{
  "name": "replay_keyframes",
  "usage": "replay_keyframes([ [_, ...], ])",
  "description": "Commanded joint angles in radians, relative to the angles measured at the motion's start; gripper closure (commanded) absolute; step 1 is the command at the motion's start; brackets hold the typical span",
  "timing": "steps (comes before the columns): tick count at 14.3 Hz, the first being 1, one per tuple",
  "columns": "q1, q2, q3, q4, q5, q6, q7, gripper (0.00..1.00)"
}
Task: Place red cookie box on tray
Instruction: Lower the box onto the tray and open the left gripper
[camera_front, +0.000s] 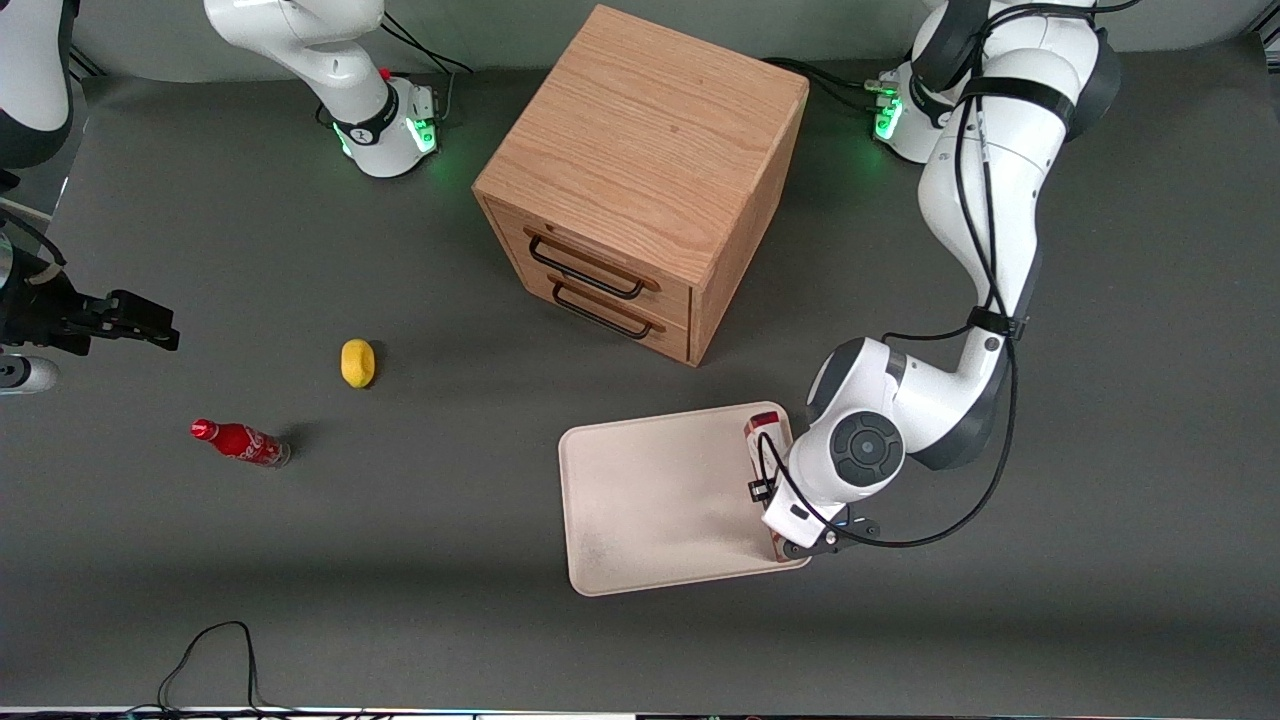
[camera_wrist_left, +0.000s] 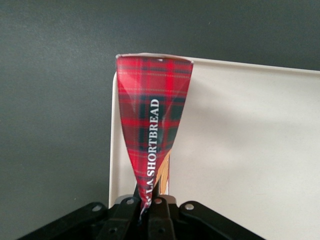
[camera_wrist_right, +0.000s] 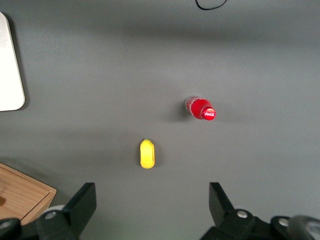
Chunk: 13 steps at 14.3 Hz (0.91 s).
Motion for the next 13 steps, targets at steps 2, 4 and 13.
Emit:
replay_keyframes([
  [2, -0.001, -0.016, 0.000, -0.017, 0.016, 0.006, -0.024, 1.00],
  [4, -0.001, -0.016, 0.000, -0.015, 0.015, 0.006, -0.027, 1.00],
  [13, 0.038, -0.134, 0.000, -0.011, 0.041, -0.160, 0.008, 0.00],
])
